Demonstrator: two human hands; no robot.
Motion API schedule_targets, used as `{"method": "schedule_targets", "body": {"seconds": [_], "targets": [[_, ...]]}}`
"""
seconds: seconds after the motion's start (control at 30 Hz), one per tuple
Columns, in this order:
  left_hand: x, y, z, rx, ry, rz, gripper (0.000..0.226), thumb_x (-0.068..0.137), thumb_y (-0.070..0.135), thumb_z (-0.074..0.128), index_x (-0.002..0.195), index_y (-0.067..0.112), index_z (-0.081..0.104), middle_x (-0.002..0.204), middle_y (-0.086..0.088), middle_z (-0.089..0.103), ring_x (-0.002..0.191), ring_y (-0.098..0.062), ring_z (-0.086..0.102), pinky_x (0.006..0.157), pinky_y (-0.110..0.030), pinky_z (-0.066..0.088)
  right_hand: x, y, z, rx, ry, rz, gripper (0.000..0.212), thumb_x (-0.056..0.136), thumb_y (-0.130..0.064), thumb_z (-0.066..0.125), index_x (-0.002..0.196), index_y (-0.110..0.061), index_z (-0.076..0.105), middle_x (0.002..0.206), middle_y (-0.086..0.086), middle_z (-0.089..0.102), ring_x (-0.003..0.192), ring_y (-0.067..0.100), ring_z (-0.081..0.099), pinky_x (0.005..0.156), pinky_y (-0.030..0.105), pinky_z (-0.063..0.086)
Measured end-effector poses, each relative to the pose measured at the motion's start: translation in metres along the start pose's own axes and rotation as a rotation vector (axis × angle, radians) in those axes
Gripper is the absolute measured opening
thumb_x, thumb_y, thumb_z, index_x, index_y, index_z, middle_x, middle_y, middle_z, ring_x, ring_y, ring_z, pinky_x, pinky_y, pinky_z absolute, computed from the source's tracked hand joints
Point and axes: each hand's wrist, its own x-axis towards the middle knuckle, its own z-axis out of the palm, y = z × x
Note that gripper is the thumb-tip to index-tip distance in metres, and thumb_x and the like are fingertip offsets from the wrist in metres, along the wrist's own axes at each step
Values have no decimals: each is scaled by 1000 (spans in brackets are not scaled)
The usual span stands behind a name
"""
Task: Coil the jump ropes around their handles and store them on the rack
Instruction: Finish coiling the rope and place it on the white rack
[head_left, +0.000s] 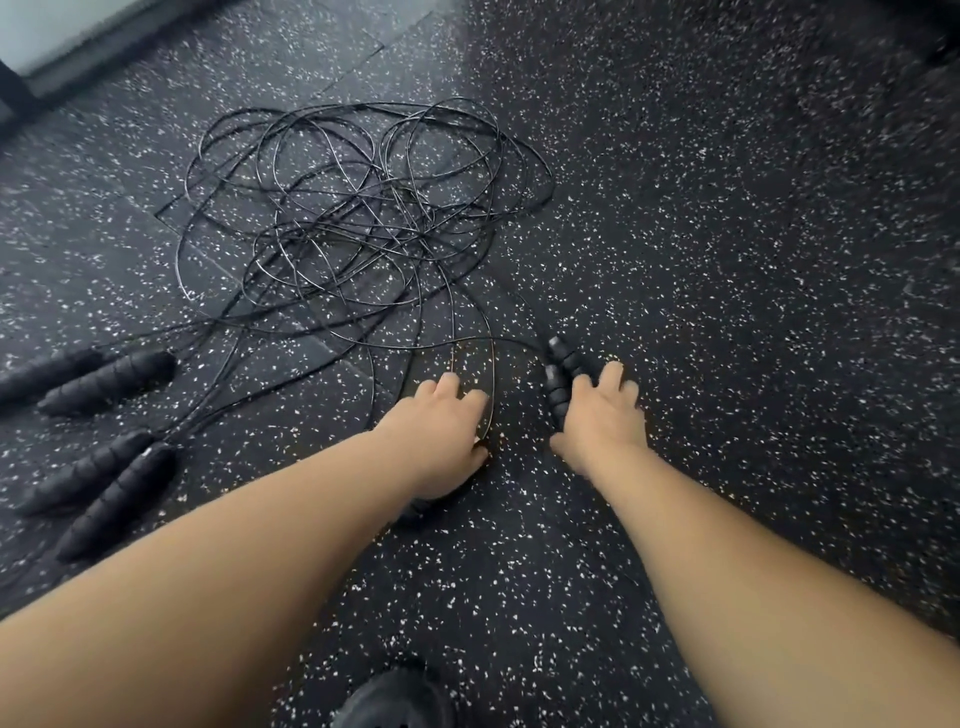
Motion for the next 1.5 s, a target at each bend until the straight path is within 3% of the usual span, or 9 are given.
{"method": "schedule_targets", "body": {"seconds": [0.2,0.4,0.67,0.9,0.97,1.07,1.23,1.33,1.5], "targets": [[-10,8,5,-8,-45,15,59,105,51,55,153,21,39,145,-10,38,134,-33,43,109,-50,48,-15,18,2,15,-25,-19,71,90,-56,75,145,-22,45,143,14,39,128,33,45,102,42,49],[-25,31,-18,-161,-53,50,58,105,51,57,155,24,44,145,-7,48,137,-31,48,113,-46,45,-57,31,-36,452,-15,22,54,94,-56,64,136,-26,46,127,5,35,89,28,61,82,40,53],[-83,90,-120,-40,95,185,41,106,45,56,137,18,57,125,-2,68,116,-28,64,99,-44,55,-139,100,-152,613,156,-59,49,96,-54,66,136,-30,48,129,2,42,100,25,62,94,44,53],[-190,181,-186,-131,224,266,45,107,44,58,142,16,56,131,-6,71,115,-29,68,101,-41,55,-271,163,-239,690,388,-61,45,95,-51,68,131,-32,48,125,0,44,98,23,57,86,37,44],[-221,211,-191,-223,225,300,50,109,42,55,150,13,51,140,-11,67,126,-33,64,104,-38,52,-313,178,-251,716,455,-69,43,93,-50,70,127,-33,49,123,-1,45,100,22,58,89,38,47],[-269,258,-192,-539,202,320,33,112,33,49,136,13,58,128,-14,70,117,-36,66,93,-34,51,-377,194,-252,737,570,-83,42,92,-48,71,125,-34,49,123,-3,44,99,20,59,91,39,50],[-353,329,-181,-1150,219,390,32,106,38,47,122,27,73,118,2,78,117,-20,70,107,-42,55,-463,209,-230,916,909,34,43,91,-42,76,123,-32,49,122,-5,41,89,14,59,83,37,53],[-396,361,-176,-1232,117,504,31,114,41,48,132,28,69,117,11,78,105,2,72,80,-12,55,-497,214,-222,1062,1089,140,45,92,-40,77,125,-28,49,125,-4,39,86,8,56,80,34,50],[-393,374,-157,-1149,179,513,22,112,37,53,119,28,71,115,8,79,112,-10,72,94,-28,55,-505,207,-196,1138,1054,149,48,88,-33,81,123,-27,50,123,-5,38,90,19,62,80,41,55]]}}
